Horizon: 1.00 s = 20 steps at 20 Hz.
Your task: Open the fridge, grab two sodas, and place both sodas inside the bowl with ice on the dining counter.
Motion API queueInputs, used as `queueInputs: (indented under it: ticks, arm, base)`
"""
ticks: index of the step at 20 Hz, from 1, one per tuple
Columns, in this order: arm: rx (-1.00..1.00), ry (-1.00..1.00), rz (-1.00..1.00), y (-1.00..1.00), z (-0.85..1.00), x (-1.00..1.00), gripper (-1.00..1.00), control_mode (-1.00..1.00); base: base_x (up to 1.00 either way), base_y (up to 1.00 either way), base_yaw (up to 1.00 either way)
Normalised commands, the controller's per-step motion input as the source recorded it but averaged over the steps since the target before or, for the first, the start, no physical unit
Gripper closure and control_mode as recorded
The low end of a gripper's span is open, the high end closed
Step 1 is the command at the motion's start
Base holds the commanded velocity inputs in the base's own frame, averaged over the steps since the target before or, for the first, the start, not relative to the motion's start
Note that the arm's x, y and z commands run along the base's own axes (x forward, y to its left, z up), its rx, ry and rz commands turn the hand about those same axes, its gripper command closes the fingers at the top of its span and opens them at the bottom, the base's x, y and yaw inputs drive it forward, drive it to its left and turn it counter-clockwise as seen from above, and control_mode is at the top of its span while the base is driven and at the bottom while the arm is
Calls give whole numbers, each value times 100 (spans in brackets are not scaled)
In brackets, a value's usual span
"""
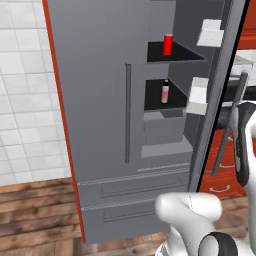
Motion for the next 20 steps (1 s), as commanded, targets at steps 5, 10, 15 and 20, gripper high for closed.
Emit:
queueInputs:
  ticks: [5,10,15,20]
  arm:
    - [-5,1,-1,73,12,-79,-100,-100]
    - [-21,8,0,100,21,-35,-100,-100]
    - [-22,12,8,100,23,16,-100,-100]
    - [-11,9,17,85,9,62,-100,-100]
  base:
    - [0,0,0]
    - [0,0,0]
    - [0,0,0]
    - [0,0,0]
